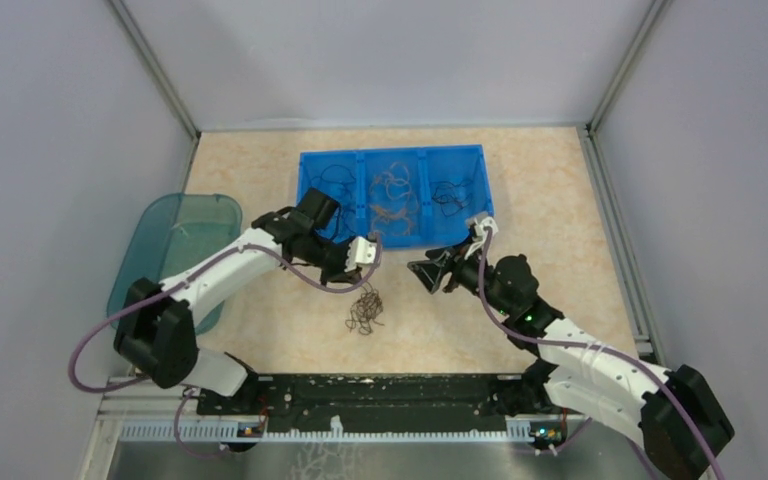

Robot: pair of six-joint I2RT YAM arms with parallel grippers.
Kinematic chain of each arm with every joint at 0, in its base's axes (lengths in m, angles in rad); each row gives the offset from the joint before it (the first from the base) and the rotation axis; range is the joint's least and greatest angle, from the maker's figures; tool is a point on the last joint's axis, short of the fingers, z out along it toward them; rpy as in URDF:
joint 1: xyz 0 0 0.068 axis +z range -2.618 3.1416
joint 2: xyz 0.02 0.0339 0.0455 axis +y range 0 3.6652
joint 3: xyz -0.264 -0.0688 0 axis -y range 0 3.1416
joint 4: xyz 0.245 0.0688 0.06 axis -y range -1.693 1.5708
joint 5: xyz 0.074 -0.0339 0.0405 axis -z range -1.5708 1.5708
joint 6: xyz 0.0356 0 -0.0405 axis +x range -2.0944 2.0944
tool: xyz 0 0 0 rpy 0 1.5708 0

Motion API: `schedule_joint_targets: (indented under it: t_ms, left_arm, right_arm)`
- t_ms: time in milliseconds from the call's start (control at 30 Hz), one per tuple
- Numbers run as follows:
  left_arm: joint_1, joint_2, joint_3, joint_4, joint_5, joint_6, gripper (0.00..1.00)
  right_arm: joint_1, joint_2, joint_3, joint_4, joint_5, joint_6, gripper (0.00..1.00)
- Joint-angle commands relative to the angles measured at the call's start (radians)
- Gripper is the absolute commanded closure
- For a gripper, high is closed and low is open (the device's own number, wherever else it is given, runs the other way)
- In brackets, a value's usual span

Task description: Untangle the cables

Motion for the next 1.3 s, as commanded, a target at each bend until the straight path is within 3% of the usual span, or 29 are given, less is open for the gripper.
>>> schedule_joint_targets:
  t_ms: [0, 133, 400, 600, 900, 1067, 1267]
  left_arm:
    - [-0.013, -0.123, 0.066, -0.072, 0.071, -0.094, 1.0]
    - [-0.018, -0.171, 0.094, -0.077, 0.117, -0.198, 1.0]
    - [-0.03, -0.221, 0.154, -0.135, 0.137, -0.27, 1.0]
    - [-0.032, -0.207, 0.274, -0.218, 0.193, -0.295, 1.0]
    - [-0.031, -0.218, 0.423, -0.27, 0.291, -0.344, 1.0]
    - [-0.031, -0.228, 0.513, -0.281, 0.319, -0.356, 1.0]
    - [-0.031, -0.256, 0.602, -0.147, 0.303, -0.449, 1.0]
  right_arm:
    - [0.016, 0.066, -0.018, 0.31, -0.171, 0.039, 0.36]
    - [0.083, 0.159, 0.01, 0.426, -0.239, -0.02, 0.29]
    - [0.238, 0.368, 0.15, 0.415, -0.225, -0.17, 0.26]
    - [0.275, 0.524, 0.214, 0.531, -0.174, -0.161, 0.33]
    - [0.288, 0.641, 0.15, 0.799, -0.121, -0.045, 0.59]
    - [0.286, 0.664, 0.131, 0.853, -0.127, 0.003, 0.63]
    - [0.296, 0.681, 0.075, 0.909, -0.09, 0.032, 0.61]
